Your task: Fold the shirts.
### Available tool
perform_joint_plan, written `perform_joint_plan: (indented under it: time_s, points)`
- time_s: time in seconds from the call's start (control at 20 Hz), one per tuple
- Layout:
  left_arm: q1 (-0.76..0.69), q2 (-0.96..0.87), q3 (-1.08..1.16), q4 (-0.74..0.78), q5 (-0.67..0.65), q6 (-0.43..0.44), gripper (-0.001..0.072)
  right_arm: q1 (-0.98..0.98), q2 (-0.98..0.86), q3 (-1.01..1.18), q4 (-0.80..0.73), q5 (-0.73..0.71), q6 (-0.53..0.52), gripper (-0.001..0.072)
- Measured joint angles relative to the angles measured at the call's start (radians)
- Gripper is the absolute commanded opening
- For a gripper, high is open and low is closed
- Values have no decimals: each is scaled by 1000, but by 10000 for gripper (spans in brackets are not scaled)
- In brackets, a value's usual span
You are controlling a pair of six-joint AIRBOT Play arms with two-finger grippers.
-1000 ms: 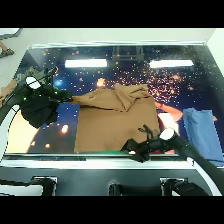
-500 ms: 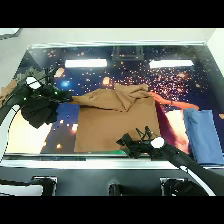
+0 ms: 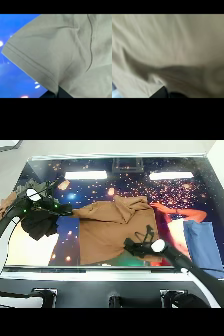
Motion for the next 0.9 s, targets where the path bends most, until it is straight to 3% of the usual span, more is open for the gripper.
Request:
perform_joint_plan:
  time_s: [0.1, 0.25, 0.3, 0.35, 0.4, 0.45, 0.65, 0.8, 0.9]
  points:
    - [0, 0, 0, 2, -26, 4, 28, -148, 19, 75, -178, 71, 24, 48]
    - [-11, 0, -1, 3, -53, 8, 28, -360, 29, 158, -307, 122, 44, 54]
    - [-18, 0, -1, 3, -60, 9, 28, -397, 25, 171, -316, 143, 44, 172]
    - [-24, -1, -1, 3, -63, 10, 28, -425, 19, 181, -317, 169, 32, 408]
    - [-29, -2, -1, 4, -67, 11, 28, -445, 15, 189, -313, 192, 12, 581]
    - [-32, -2, -1, 5, -69, 11, 28, -462, 14, 198, -302, 220, -13, 610]
    - [-42, -3, -1, 6, -73, 11, 28, -488, 67, 225, -272, 435, -130, 614]
    - [-43, -3, -1, 6, -74, 11, 28, -433, 120, 119, -250, 585, -177, 614]
    - [-45, -3, -1, 5, -78, 11, 28, -379, 136, 7, -209, 605, -187, 611]
